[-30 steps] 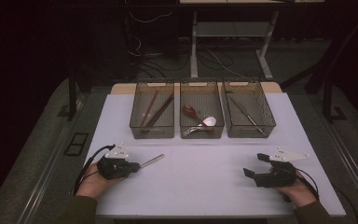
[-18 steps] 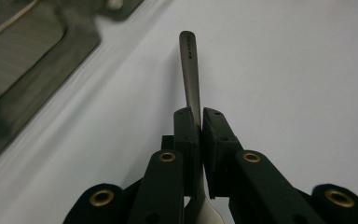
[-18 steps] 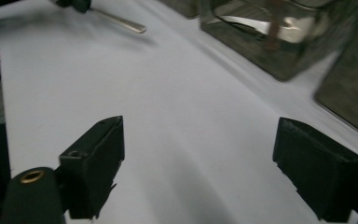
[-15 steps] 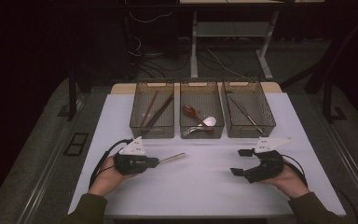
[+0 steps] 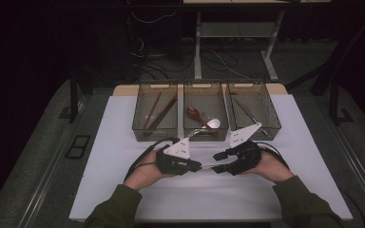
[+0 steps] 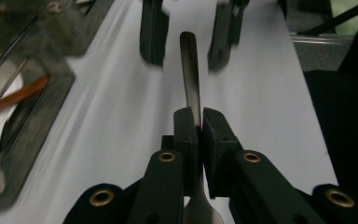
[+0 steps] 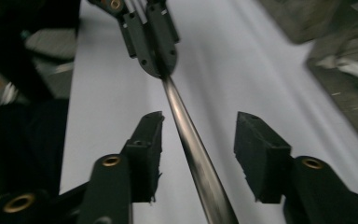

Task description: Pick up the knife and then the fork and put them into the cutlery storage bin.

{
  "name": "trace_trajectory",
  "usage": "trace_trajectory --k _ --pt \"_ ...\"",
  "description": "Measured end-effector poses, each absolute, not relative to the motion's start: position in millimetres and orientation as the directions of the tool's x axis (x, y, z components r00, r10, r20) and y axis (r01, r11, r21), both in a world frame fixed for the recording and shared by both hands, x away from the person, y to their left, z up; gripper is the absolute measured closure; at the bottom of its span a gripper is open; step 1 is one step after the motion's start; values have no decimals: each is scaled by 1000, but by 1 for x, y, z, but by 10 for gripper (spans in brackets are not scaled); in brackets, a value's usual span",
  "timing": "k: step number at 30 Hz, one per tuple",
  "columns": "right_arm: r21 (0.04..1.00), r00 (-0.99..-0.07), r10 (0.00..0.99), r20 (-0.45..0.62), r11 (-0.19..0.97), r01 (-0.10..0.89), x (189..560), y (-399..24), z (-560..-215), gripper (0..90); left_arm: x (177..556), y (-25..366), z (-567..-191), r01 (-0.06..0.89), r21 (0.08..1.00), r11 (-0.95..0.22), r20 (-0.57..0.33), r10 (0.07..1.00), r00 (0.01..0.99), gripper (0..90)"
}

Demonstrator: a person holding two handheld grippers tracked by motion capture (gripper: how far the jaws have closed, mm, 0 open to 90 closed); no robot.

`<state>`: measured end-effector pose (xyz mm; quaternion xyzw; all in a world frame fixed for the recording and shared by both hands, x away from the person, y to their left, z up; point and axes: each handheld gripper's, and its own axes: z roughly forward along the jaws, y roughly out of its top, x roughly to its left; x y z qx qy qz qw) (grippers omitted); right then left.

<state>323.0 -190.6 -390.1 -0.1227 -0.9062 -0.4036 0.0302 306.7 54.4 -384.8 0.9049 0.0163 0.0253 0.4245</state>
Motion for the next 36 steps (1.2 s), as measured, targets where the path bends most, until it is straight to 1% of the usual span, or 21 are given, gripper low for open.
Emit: trace_trajectory --k 1,2,3,4,6,7,8,11,13,14,17,20,21,23,28,32,36 --pt "710 -971 180 158 662 238 324 -189 -391 587 307 51 -384 1 769 -639 33 42 999 841" --pt "698 -973 170 158 678 231 325 -187 -392 625 307 49 -384 -3 771 -637 33 36 999 841" --pt "689 -974 160 159 688 226 326 -186 -393 696 307 46 -383 -11 768 -640 42 34 999 841" --pt "687 -975 140 174 692 222 327 -186 -394 737 308 45 -383 -19 763 -646 47 26 999 841" --pt "681 -977 119 179 701 210 328 -186 -395 769 311 43 -384 -21 763 -646 37 11 999 841" --pt "676 -976 111 188 707 211 328 -186 -395 789 312 43 -385 -24 764 -645 45 16 999 838" --pt "670 -977 105 184 714 202 327 -186 -396 860 311 42 -386 -8 768 -640 59 57 997 832" --pt "654 -973 147 176 722 228 328 -188 -400 864 315 47 -386 31 801 -598 37 100 994 644" --pt "650 -971 190 148 721 240 331 -192 -402 863 315 52 -385 55 816 -576 35 143 989 586" --pt "651 -967 208 146 716 252 332 -196 -402 864 315 56 -385 77 826 -558 24 171 985 529" --pt "671 -952 276 134 682 292 338 -212 -396 863 313 72 -384 120 841 -527 25 260 965 428" --pt "698 -930 342 133 635 333 344 -229 -387 863 311 91 -385 175 852 -493 2 338 941 382" --pt "704 -915 376 147 610 364 345 -233 -383 863 309 98 -385 192 854 -483 -8 357 934 367" --pt "717 -900 417 128 587 374 350 -243 -375 863 305 109 -387 236 856 -459 -36 402 915 345" --pt "744 -832 548 91 517 422 367 -271 -361 863 294 136 -400 308 852 -422 -57 511 858 252" --pt "749 -749 657 85 454 483 383 -293 -355 863 288 155 -412 346 841 -416 -60 564 824 165" --pt "738 -655 752 71 402 542 400 -311 -355 863 281 168 -420 367 838 -405 -62 597 800 104"
